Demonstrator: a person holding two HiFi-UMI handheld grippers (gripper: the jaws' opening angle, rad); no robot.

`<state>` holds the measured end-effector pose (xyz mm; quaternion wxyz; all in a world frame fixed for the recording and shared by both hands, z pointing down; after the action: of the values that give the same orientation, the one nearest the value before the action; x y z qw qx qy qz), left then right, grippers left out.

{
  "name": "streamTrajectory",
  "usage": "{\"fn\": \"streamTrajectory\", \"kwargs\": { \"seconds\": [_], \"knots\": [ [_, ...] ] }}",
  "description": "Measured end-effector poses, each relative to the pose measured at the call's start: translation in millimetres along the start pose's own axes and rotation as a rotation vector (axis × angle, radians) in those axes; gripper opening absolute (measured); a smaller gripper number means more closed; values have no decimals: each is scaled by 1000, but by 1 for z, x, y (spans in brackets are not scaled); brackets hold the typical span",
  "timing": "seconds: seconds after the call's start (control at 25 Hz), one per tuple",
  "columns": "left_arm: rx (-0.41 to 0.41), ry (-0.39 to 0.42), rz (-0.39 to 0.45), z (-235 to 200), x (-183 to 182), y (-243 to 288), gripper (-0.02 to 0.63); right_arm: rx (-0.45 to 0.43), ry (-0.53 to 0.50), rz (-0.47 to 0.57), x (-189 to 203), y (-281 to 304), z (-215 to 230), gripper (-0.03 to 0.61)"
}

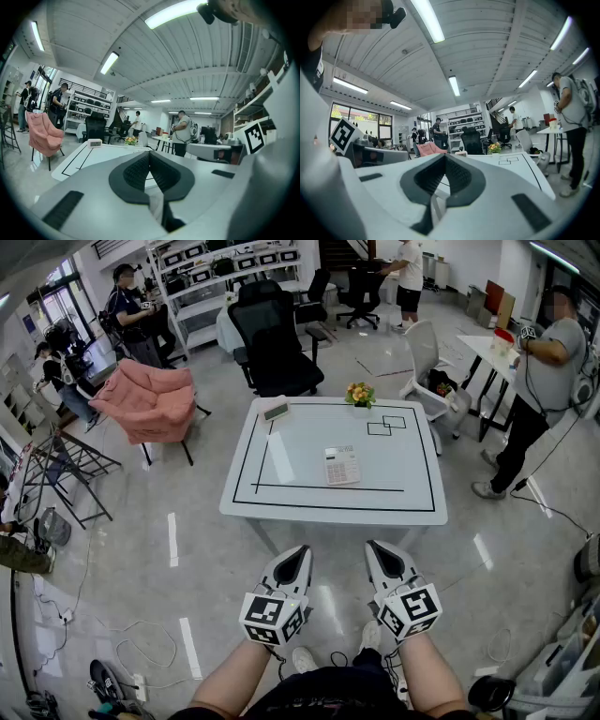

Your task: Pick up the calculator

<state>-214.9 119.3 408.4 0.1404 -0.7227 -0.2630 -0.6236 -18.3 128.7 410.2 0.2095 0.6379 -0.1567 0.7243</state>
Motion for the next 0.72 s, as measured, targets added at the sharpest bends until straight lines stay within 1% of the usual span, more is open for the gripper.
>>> {"fn": "streamTrajectory", "kwargs": {
  "seconds": [0.16,0.28,0.72],
  "knots": [
    [-16,4,5,13,-1,15,3,-19,6,10,-4,-3,21,2],
    [-38,10,16,24,-3,26,3,-49,10,23,-8,-5,38,2],
    [-164,21,48,72,-4,80,5,-220,0,28,-16,-5,114,2]
  ]
}}
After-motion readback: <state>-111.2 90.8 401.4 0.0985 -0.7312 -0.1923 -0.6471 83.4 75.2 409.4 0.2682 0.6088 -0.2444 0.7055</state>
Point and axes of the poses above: the fingertips, and each gripper's own axes: y forward along the fingers, z to its right, x out of its underside, the point moved 7 cm from there along -y, backward along the fingers, and after that the axes turned 2 degrees about z, right-handed, at the moved point
